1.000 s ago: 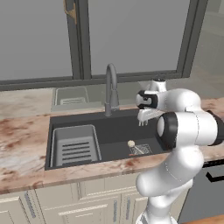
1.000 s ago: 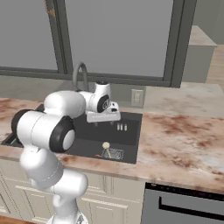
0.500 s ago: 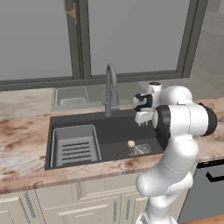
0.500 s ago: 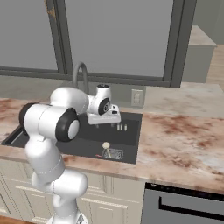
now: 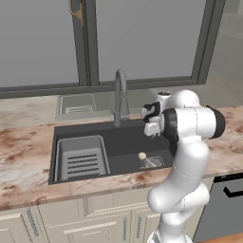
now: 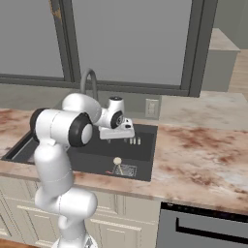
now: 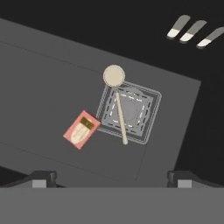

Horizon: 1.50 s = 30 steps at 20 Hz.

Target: Pick up the bar soap and dish brush from the sink, and place them back in the cabinet, and close the cabinet doors.

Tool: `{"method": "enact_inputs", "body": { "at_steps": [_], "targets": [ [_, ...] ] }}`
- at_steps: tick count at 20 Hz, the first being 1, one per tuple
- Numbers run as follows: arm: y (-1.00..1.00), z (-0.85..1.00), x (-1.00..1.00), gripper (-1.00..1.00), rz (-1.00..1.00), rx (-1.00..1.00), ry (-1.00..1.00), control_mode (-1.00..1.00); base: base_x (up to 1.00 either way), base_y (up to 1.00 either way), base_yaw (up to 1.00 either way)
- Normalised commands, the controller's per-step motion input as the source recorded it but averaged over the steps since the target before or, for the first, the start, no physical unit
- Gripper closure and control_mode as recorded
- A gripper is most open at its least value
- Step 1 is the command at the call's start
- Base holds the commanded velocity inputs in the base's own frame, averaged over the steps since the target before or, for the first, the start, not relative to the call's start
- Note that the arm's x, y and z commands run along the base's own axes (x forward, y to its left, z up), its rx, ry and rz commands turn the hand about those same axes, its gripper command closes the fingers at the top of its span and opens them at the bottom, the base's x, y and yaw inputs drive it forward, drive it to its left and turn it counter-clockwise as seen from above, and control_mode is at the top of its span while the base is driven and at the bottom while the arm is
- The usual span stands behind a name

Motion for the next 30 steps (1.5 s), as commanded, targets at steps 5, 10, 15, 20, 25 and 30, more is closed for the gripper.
{"method": "enact_inputs", "body": {
  "at_steps": [5,10,15,20,25,30],
  "targets": [
    [0.0,-0.26,0.32,-1.0,0.0,0.0,0.02,-1.0,0.0,0.0,0.0],
    [0.0,-0.31,0.19,-1.0,0.0,0.0,0.0,-1.0,0.0,0.0,0.0],
    [0.0,-0.4,0.11,-1.0,0.0,0.0,0.0,-1.0,0.0,0.0,0.0],
    [0.0,-0.39,0.13,-1.0,0.0,0.0,0.0,-1.0,0.0,0.0,0.0],
    [0.0,-0.37,0.18,-1.0,0.0,0.0,0.0,-1.0,0.0,0.0,0.0],
    [0.0,-0.33,0.24,-1.0,0.0,0.0,0.0,-1.0,0.0,0.0,0.0]
  ]
}}
